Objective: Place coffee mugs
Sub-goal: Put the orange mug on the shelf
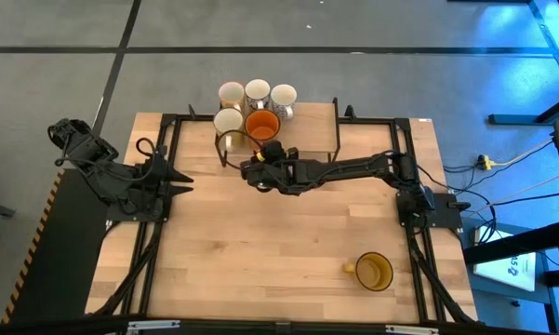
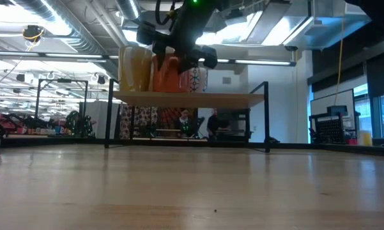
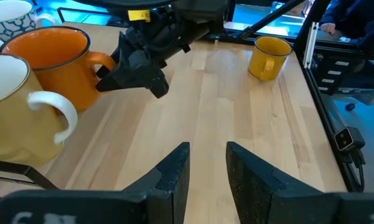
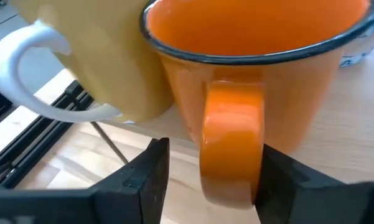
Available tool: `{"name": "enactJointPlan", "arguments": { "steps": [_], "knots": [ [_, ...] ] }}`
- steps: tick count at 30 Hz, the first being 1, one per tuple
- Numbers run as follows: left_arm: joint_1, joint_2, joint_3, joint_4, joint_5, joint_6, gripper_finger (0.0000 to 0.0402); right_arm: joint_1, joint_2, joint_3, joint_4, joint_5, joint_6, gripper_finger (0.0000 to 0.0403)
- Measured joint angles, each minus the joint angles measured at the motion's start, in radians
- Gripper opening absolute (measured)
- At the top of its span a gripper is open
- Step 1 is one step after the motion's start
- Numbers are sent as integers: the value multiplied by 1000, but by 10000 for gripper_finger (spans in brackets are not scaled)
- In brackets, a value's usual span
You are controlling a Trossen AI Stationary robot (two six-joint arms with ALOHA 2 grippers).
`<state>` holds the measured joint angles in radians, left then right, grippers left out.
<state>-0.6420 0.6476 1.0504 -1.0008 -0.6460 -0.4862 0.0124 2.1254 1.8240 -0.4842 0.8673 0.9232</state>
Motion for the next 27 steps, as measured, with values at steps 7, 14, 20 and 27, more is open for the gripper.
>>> {"name": "enactJointPlan", "arguments": {
  "steps": [7, 14, 20, 27],
  "knots": [
    [0, 0, 0, 0, 0, 1, 98, 0, 0, -1, 74, -55, -108, 186],
    [0, 0, 0, -1, 0, 1, 98, 0, 1, -1, 62, -49, -123, 186],
    [0, 0, 0, -1, 0, 1, 98, 0, -6, 16, 45, -49, -162, 186],
    [0, 0, 0, -1, 0, 1, 98, 1, -8, 90, -106, -27, -163, 186]
  ]
}}
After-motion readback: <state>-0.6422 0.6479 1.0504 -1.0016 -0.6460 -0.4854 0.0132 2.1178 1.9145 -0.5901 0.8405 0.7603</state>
